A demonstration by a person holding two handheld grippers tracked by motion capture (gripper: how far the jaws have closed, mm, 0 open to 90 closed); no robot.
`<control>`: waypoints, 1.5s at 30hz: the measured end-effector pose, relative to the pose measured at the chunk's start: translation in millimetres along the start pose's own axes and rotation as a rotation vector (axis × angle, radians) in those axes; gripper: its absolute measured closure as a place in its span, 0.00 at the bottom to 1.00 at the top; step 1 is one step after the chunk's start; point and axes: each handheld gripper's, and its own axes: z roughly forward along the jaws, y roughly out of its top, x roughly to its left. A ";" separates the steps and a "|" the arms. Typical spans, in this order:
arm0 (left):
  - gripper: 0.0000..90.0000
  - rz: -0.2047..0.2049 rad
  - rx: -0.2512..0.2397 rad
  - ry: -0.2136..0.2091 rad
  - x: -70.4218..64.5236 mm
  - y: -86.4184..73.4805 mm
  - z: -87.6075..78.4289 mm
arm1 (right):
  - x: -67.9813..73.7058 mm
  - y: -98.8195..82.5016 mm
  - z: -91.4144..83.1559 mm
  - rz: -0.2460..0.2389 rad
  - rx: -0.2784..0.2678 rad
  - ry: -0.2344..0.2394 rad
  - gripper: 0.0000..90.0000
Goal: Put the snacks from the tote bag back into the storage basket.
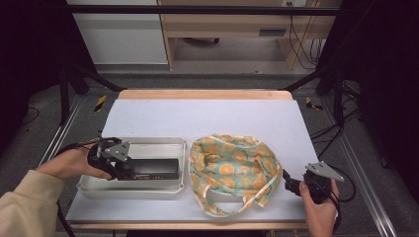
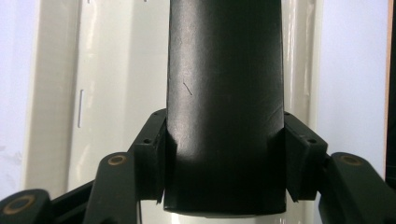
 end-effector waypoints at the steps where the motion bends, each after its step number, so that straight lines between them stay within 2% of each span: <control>1: 0.48 0.002 -0.002 -0.001 0.0 -0.5 0.8 | -0.1 0.0 0.2 -0.001 0.001 -0.001 0.10; 15: 0.48 0.002 -0.037 -0.026 -0.9 0.3 12.1 | 0.0 -0.3 0.5 0.002 0.009 0.006 0.10; 41: 0.48 0.002 -0.049 -0.049 2.3 -6.7 26.1 | 0.3 -0.8 1.6 -0.002 0.021 0.015 0.10; 45: 0.48 0.012 -0.041 -0.045 2.4 -7.8 28.0 | 0.6 -0.8 1.9 -0.002 0.023 0.016 0.10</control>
